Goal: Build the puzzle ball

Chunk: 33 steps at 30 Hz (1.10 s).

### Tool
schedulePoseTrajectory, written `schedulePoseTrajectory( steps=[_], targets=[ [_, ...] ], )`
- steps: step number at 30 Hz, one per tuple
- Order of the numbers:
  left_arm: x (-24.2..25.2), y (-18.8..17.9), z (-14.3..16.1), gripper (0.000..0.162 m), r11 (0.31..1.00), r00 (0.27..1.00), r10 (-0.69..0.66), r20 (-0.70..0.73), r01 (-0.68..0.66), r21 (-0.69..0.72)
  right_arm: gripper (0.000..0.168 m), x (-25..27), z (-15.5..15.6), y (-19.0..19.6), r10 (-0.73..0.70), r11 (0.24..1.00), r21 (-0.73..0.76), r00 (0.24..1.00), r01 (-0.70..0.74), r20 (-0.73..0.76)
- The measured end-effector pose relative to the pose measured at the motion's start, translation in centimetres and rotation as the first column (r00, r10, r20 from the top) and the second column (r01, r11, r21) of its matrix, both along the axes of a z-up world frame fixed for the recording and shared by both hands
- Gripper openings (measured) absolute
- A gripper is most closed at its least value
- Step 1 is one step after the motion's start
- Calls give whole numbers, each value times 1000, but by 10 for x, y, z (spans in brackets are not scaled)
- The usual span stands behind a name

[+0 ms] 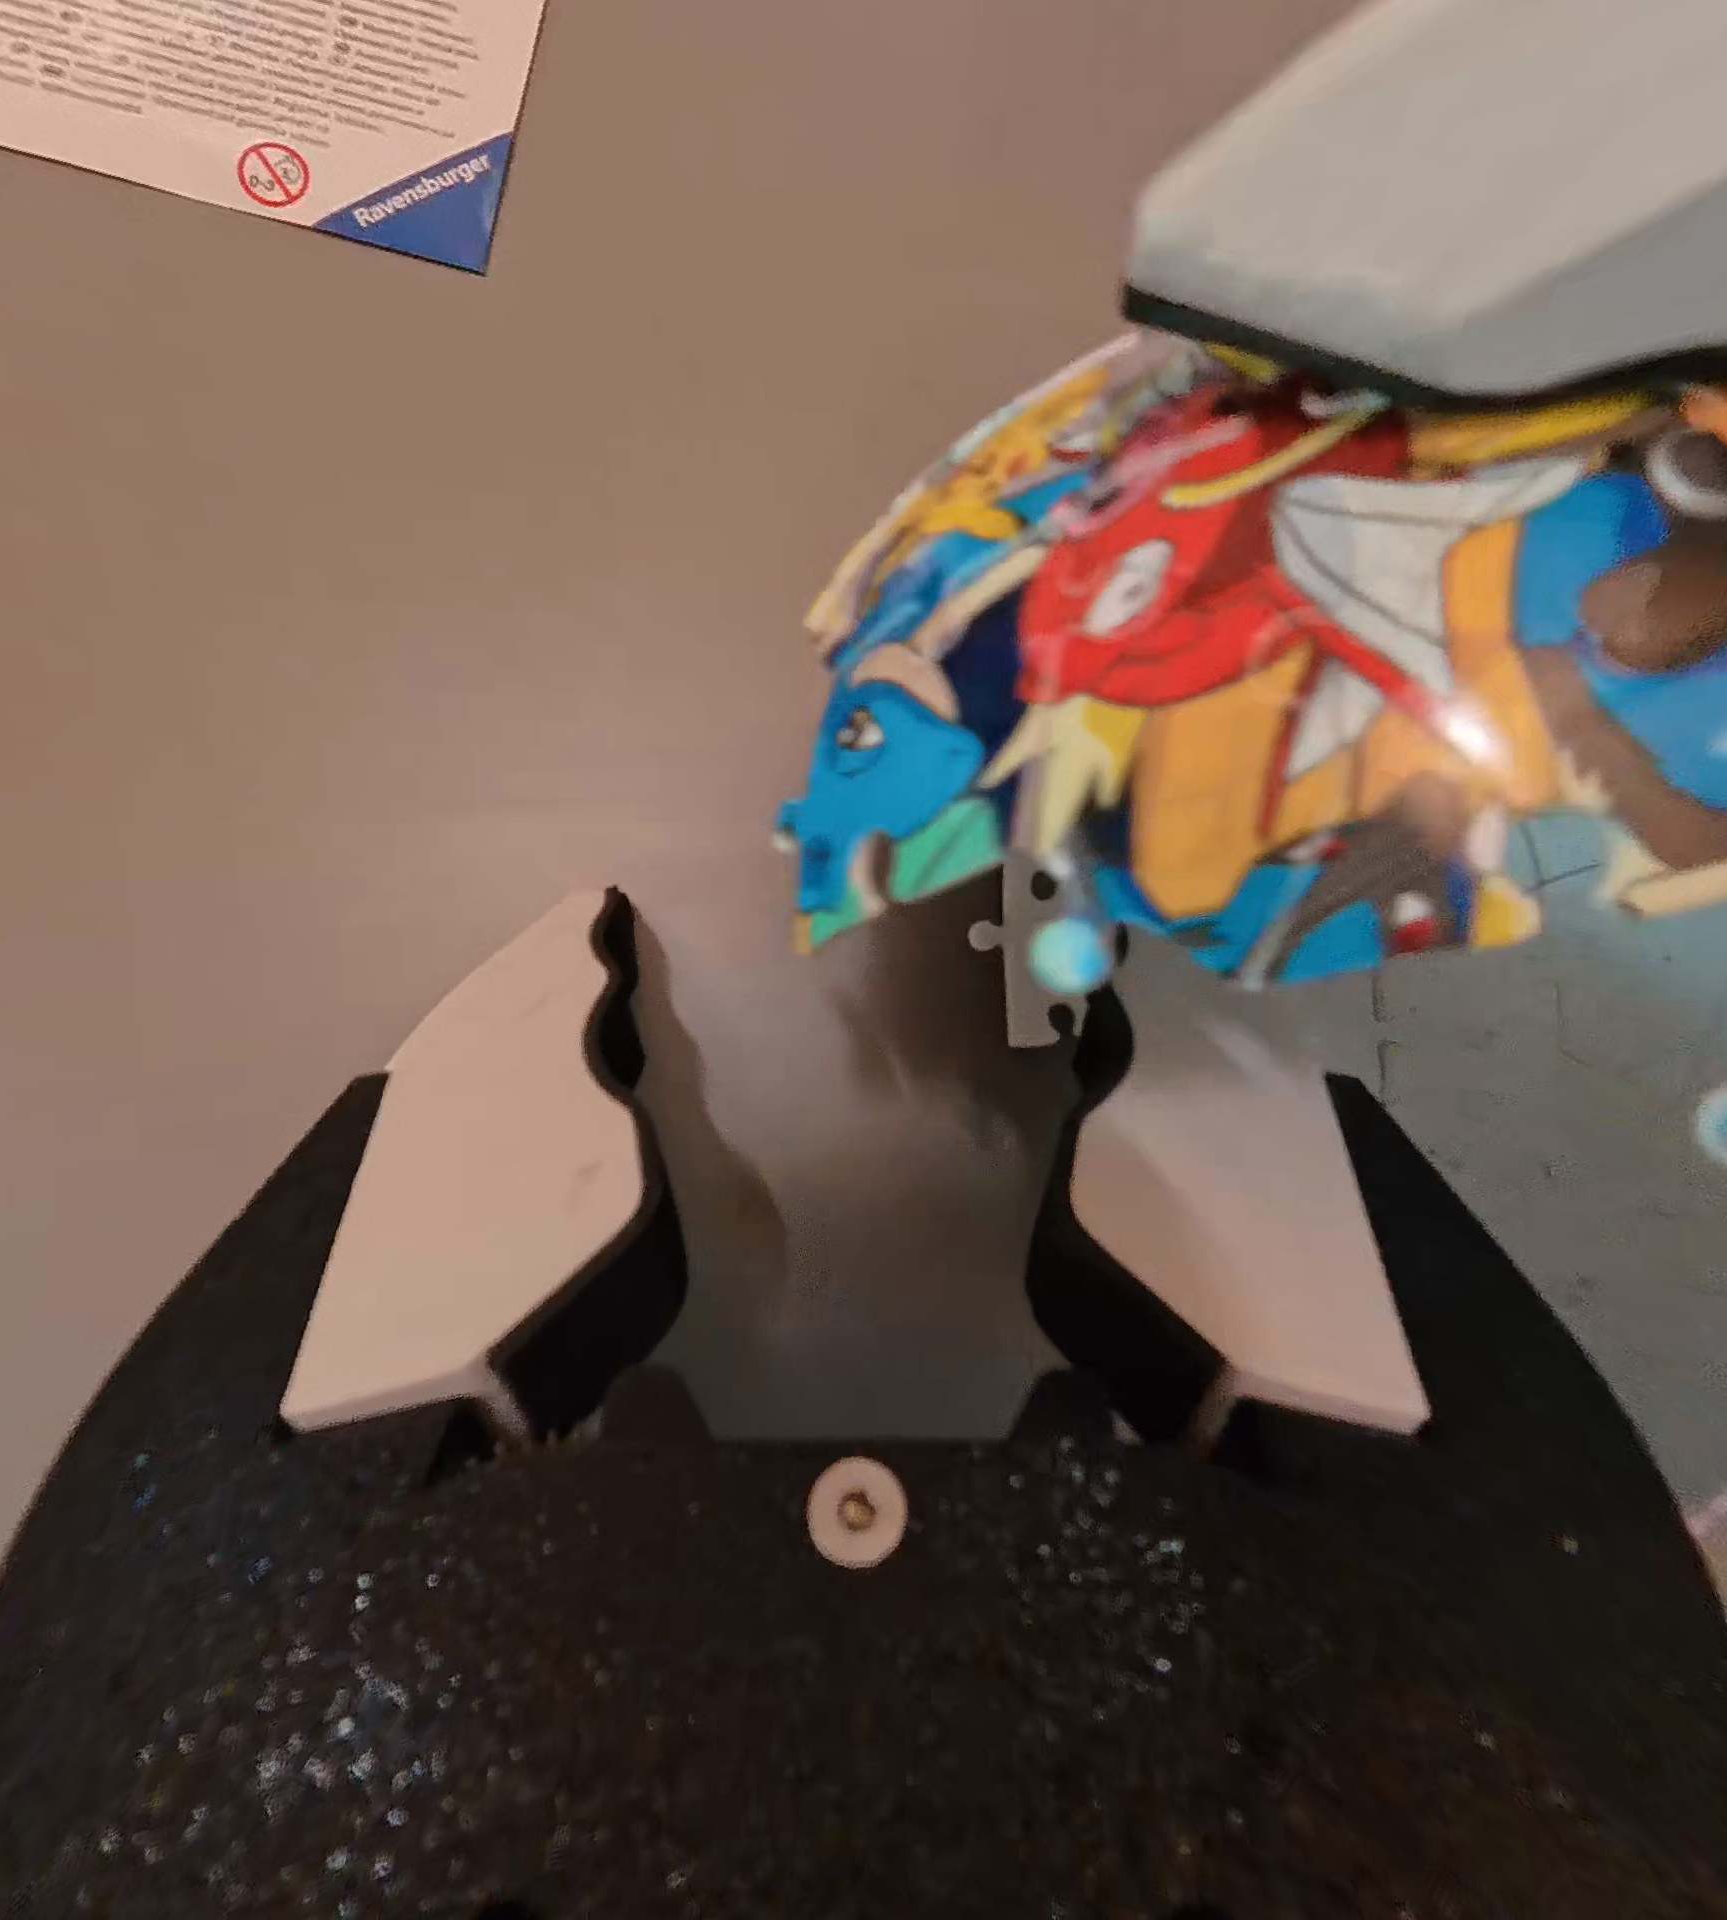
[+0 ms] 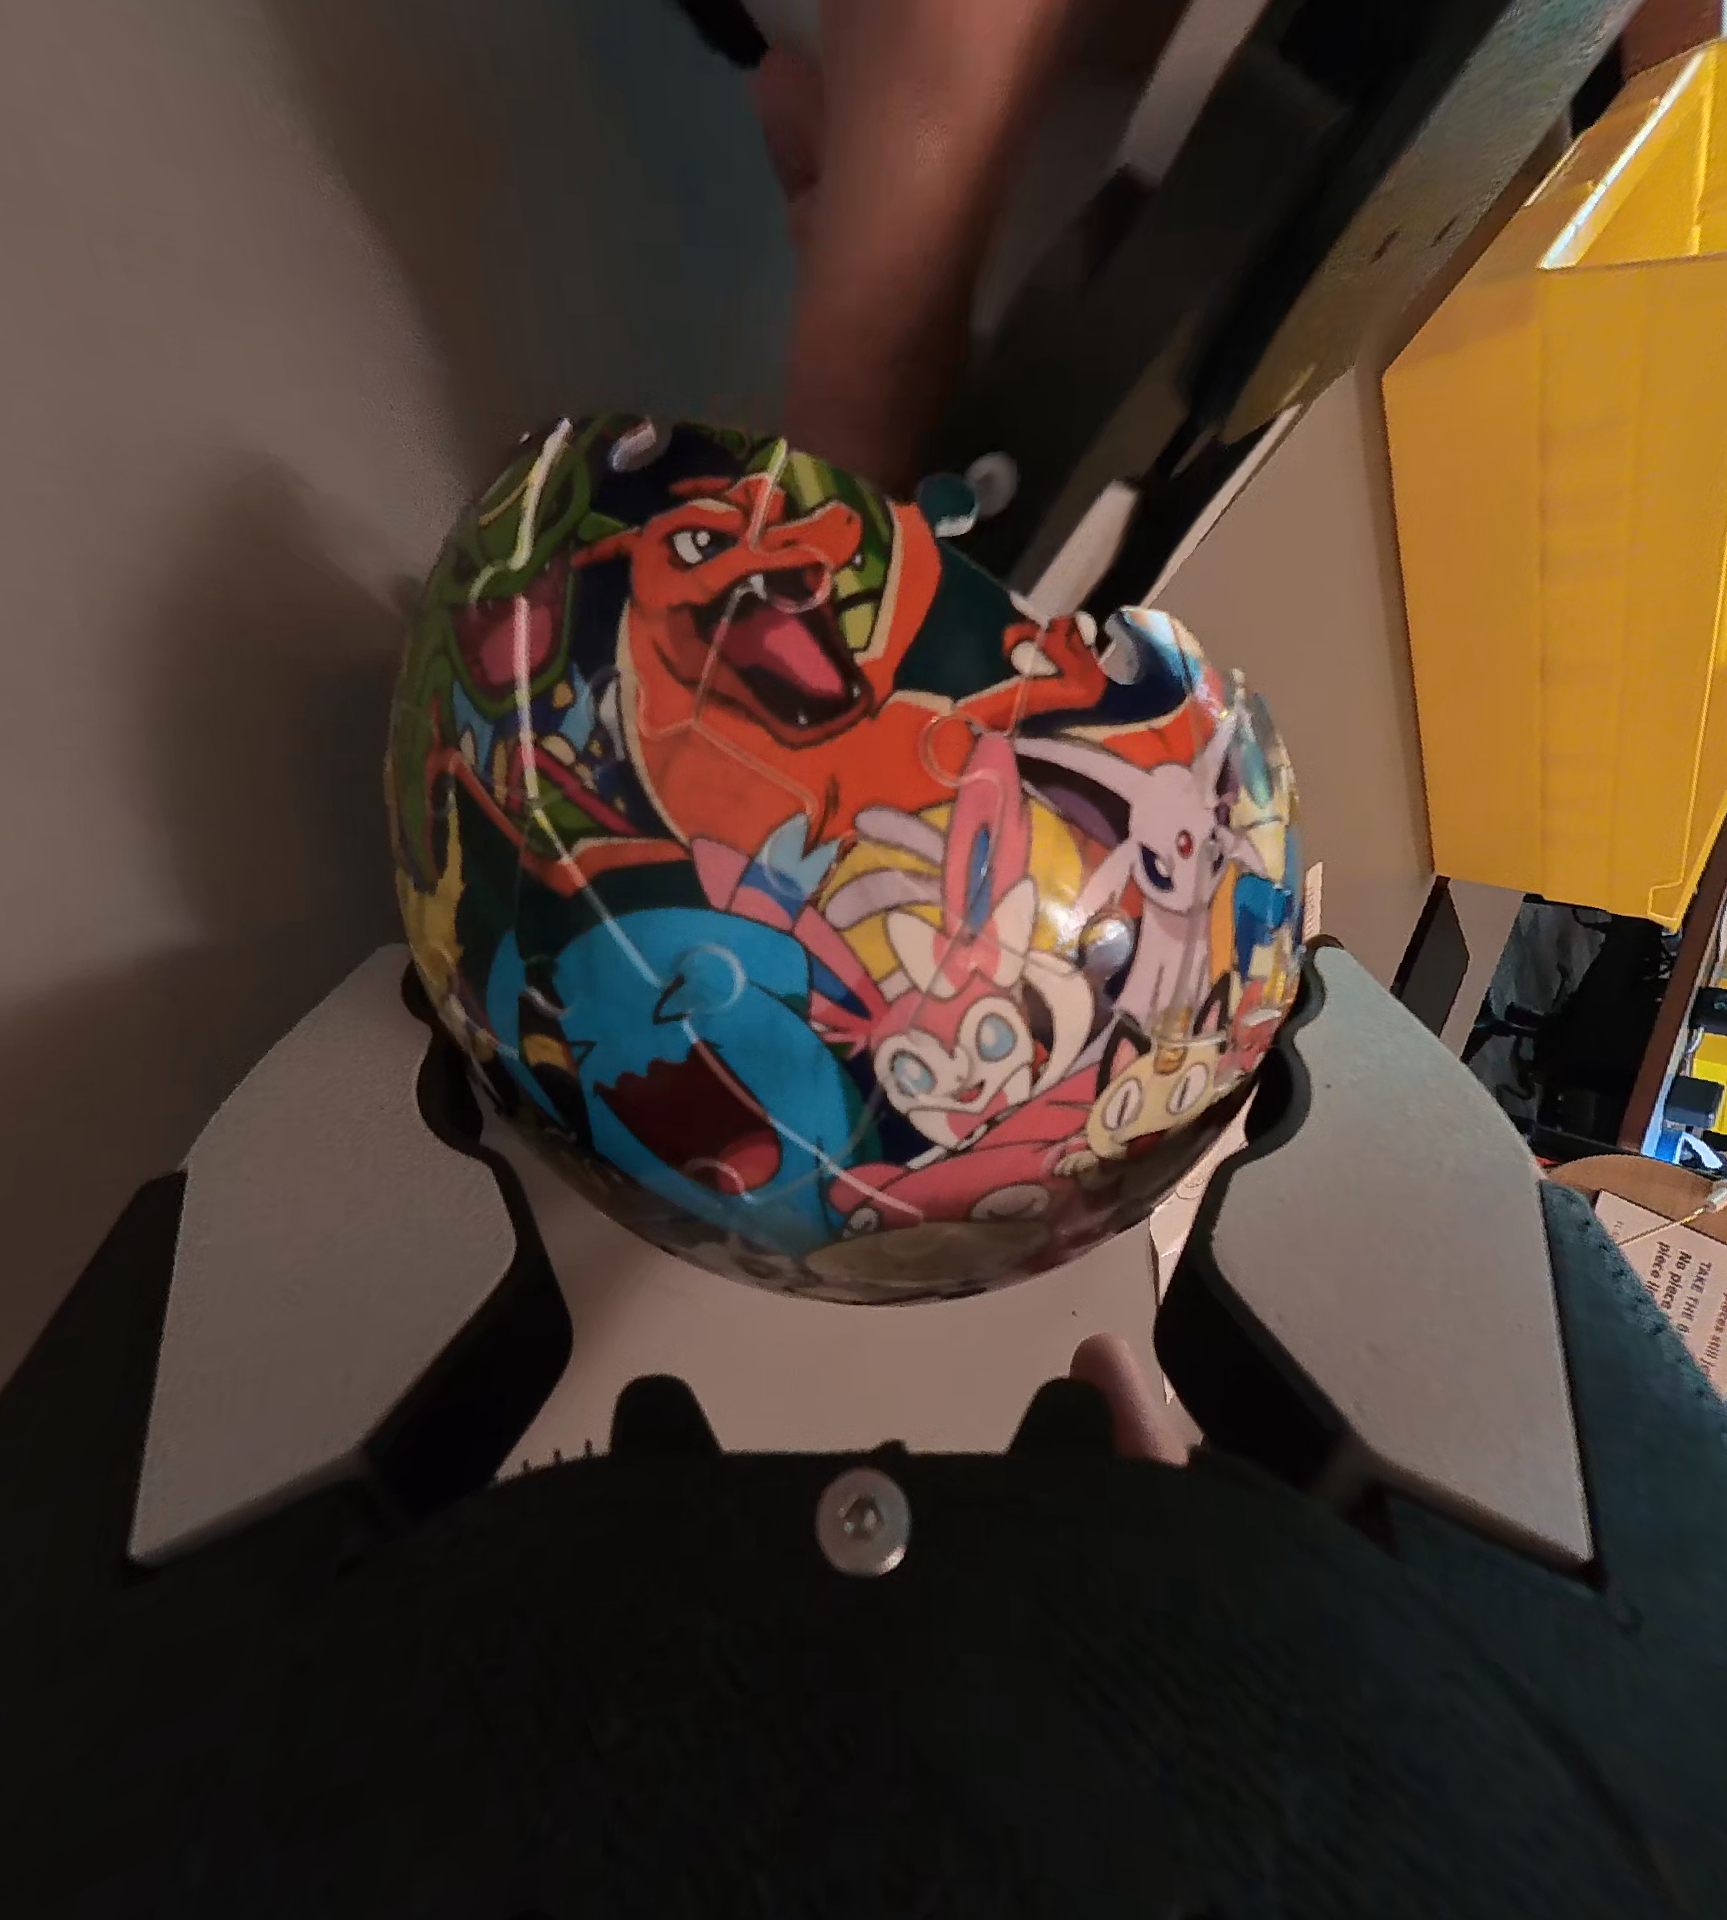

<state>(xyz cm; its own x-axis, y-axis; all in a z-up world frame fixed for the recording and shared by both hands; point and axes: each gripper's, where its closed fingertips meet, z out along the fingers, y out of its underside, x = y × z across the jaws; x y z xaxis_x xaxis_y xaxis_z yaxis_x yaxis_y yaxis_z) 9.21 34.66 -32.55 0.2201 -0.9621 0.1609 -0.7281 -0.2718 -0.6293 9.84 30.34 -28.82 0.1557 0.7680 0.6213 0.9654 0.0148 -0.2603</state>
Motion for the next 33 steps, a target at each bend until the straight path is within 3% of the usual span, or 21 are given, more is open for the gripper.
schedulePoseTrajectory(
  steps=[4,8,12,18,23,26,33],
  targets=[
    [-1,5,8,72,997,998,-40,48,43,-61,145,1,0,0,-2,1000,3,1000,2,-9],
    [-9,-8,-1,73,981,981,-191,-34,191,-2,145,1,1,1,-1,1000,0,1000,1,-8],
    [-13,-30,5,52,940,938,-340,68,337,55,145,3,1,1,-4,1000,1,1000,4,0],
    [-7,-35,7,36,937,932,-350,89,348,44,144,0,1,3,-1,1000,-1,1000,1,-14],
    [-5,-38,-3,28,886,893,-449,15,443,136,144,0,1,3,-3,1000,3,1000,3,-14],
    [-9,-37,-6,12,854,865,-502,-6,497,154,144,1,1,3,-5,1000,5,1000,5,-12],
    [-12,-22,-5,20,843,855,-518,-9,512,165,144,1,1,3,-5,1000,-2,1000,5,-13]
  ],
)
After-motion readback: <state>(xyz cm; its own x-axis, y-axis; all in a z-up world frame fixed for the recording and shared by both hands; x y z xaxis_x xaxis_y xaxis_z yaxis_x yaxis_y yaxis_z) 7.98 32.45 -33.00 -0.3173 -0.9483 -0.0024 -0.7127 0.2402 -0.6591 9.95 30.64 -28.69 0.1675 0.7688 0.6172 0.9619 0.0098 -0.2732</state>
